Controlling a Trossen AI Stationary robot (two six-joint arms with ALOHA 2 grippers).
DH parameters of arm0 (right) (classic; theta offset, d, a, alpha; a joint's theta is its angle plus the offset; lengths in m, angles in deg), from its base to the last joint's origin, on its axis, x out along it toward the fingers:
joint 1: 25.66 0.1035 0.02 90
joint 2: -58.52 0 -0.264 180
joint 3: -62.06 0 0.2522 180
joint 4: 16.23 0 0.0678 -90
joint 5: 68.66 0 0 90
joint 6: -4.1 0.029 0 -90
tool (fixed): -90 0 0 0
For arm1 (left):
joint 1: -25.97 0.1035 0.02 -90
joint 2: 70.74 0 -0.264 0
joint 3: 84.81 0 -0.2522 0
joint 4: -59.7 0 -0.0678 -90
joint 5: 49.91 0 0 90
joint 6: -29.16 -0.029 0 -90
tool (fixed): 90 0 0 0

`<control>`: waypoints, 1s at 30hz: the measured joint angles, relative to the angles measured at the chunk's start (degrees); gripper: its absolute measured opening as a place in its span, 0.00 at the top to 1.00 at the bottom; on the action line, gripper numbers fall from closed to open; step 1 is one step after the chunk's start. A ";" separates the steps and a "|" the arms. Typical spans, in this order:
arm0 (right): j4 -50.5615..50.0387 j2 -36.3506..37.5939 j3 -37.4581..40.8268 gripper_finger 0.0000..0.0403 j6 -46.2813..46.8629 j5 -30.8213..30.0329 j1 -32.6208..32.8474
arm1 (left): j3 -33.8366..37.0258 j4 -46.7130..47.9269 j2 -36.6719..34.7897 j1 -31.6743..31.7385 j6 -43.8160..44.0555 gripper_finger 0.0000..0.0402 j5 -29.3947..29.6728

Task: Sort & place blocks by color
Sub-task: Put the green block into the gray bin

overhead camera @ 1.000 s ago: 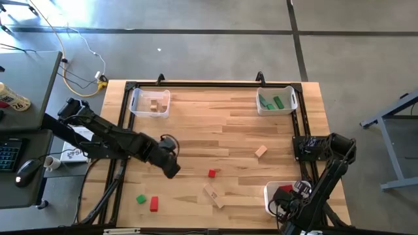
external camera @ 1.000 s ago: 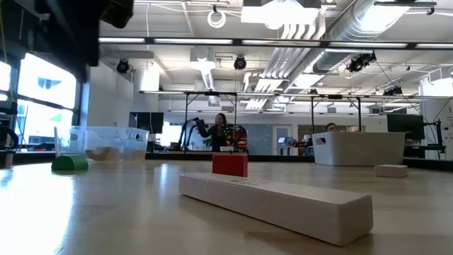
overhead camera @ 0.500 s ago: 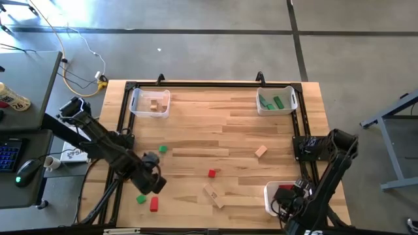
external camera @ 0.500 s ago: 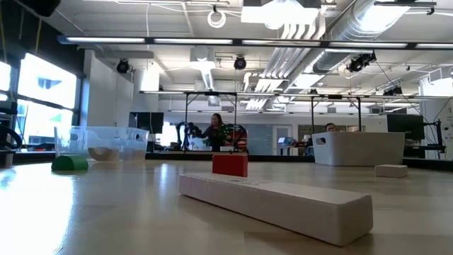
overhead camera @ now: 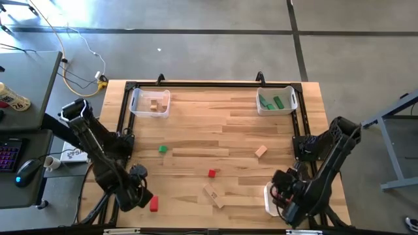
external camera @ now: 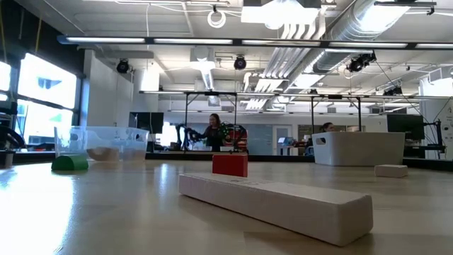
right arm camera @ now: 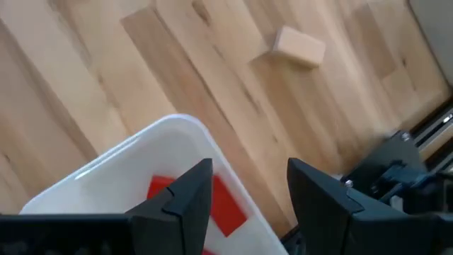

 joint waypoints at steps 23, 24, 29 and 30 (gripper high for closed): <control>-0.29 1.12 0.09 0.58 -15.15 -2.09 -7.56 | 0.02 -6.75 16.79 -1.19 -2.48 0.46 -6.95; -0.29 1.12 0.09 0.58 -15.15 -2.09 -7.56 | 0.02 -7.12 17.17 -1.19 -2.51 0.46 -7.24; -0.29 1.12 0.09 0.58 -15.01 -2.01 -7.56 | 0.02 -7.95 19.43 -1.11 -2.96 0.46 -8.12; -0.27 1.12 0.09 0.58 -14.97 -2.01 -7.56 | 0.02 -7.93 19.95 -1.03 -2.99 0.46 -8.13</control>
